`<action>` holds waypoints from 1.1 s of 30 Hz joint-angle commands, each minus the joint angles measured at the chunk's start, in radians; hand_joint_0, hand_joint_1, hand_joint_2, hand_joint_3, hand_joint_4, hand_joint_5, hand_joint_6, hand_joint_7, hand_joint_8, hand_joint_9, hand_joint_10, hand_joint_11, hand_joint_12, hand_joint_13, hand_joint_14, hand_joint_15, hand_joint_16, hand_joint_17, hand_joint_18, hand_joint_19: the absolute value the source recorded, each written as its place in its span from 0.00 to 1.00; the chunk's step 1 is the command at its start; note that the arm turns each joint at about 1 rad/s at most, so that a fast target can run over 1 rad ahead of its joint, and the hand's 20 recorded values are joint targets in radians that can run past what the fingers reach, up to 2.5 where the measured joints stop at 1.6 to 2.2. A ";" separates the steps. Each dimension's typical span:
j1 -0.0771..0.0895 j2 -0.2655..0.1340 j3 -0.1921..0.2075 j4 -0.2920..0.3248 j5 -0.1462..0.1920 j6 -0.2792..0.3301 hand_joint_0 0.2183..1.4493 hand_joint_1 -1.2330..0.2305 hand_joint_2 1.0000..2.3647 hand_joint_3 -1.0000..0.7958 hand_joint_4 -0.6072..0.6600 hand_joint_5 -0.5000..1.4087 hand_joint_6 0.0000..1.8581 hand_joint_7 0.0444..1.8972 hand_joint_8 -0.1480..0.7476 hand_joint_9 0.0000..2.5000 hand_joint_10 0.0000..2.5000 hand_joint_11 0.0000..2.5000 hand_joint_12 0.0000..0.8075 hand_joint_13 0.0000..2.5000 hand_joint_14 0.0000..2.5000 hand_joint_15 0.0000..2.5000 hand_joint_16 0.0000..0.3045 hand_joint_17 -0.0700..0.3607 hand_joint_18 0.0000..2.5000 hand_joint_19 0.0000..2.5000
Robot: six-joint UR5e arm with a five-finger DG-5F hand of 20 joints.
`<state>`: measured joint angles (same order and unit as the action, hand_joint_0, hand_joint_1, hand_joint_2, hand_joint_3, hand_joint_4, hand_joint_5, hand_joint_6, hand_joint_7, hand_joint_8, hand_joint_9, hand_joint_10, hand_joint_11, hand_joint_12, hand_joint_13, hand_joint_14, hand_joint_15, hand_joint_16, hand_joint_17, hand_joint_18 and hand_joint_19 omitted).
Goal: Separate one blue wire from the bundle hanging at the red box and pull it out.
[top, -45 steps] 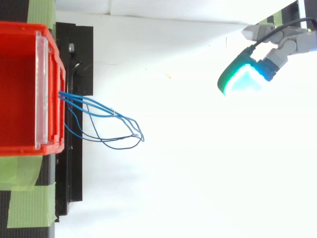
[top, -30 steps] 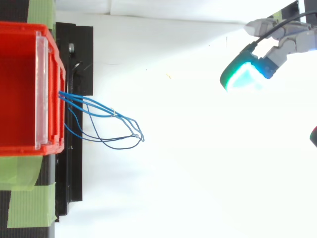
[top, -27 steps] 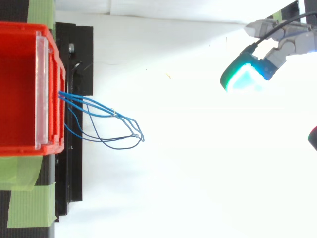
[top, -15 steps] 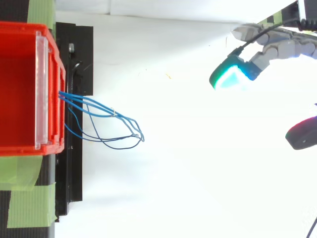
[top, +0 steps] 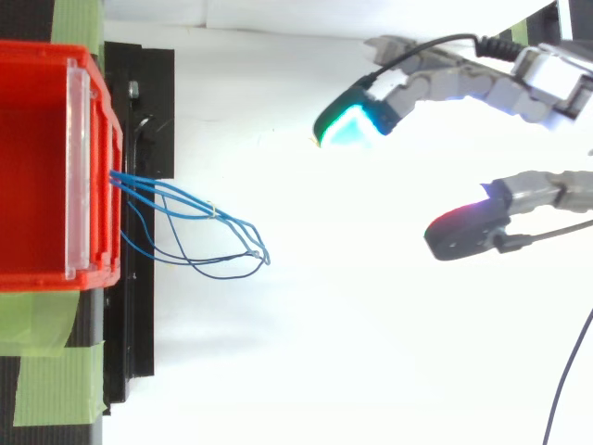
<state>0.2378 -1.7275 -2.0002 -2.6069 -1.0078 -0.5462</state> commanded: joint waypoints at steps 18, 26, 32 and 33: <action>0.003 -0.234 0.101 0.289 0.046 -0.052 0.22 0.46 0.00 0.28 0.66 0.14 0.27 0.43 0.42 0.00 0.00 0.00 0.39 0.00 0.00 0.04 0.19 0.47 0.00 0.02; 0.008 -0.242 0.164 0.288 0.041 -0.126 0.23 0.44 0.00 0.28 0.69 0.15 0.27 0.49 0.42 0.00 0.00 0.01 0.39 0.00 0.00 0.04 0.19 0.46 0.00 0.02; 0.009 -0.257 0.164 0.295 0.041 -0.141 0.25 0.43 0.00 0.28 0.69 0.16 0.27 0.52 0.43 0.01 0.00 0.01 0.39 0.00 0.00 0.04 0.19 0.46 0.00 0.02; 0.011 -0.257 0.164 0.295 0.041 -0.141 0.25 0.42 0.00 0.28 0.68 0.16 0.27 0.52 0.43 0.02 0.00 0.02 0.39 0.00 0.00 0.04 0.19 0.46 0.00 0.02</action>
<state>0.2474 -1.9810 -1.8371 -2.3133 -0.9661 -0.6850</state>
